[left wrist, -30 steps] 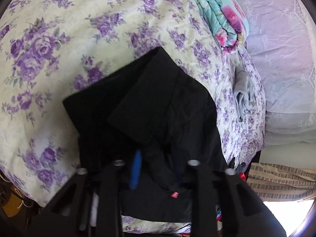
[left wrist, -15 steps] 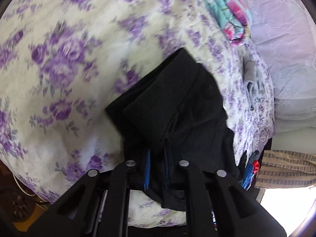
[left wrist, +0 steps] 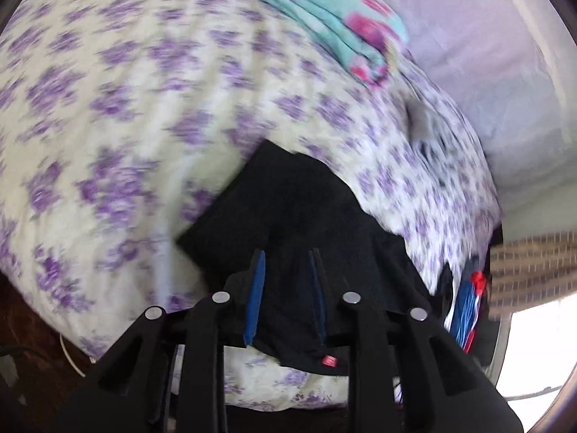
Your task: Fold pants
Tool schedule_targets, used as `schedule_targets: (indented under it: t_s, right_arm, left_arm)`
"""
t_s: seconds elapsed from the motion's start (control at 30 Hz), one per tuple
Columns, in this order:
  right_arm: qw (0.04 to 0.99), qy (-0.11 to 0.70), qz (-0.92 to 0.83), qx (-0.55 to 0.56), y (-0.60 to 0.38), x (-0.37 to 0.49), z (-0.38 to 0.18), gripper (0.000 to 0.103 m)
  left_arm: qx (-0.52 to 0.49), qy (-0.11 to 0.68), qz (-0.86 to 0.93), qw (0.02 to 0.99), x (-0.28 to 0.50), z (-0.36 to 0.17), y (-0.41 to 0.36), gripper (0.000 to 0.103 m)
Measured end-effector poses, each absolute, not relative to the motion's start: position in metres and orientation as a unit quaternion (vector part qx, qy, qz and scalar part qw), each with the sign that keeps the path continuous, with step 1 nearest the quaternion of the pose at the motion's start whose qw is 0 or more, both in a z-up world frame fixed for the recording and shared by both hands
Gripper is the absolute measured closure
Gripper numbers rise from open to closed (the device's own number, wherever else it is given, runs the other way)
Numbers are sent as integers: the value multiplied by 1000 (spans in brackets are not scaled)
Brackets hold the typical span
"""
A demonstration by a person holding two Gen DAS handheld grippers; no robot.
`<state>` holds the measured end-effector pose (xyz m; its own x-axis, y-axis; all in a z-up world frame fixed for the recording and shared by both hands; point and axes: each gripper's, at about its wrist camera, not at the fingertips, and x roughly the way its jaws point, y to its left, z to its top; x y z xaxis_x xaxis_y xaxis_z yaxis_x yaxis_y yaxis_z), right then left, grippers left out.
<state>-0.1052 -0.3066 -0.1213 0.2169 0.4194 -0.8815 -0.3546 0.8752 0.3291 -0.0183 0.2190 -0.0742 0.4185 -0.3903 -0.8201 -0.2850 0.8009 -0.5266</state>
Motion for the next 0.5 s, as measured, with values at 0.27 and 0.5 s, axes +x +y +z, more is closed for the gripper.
schedule_targets:
  t_s: [0.27,0.5]
  right_arm:
    - [770,587,247,17,-301,-100,-130,99]
    - [776,570,257,81,-312,-98,-106,93]
  left_arm:
    - [-245,607,-21,756,-11,-140,173,74]
    - [-273,561,-53,780,-15,-95,171,73]
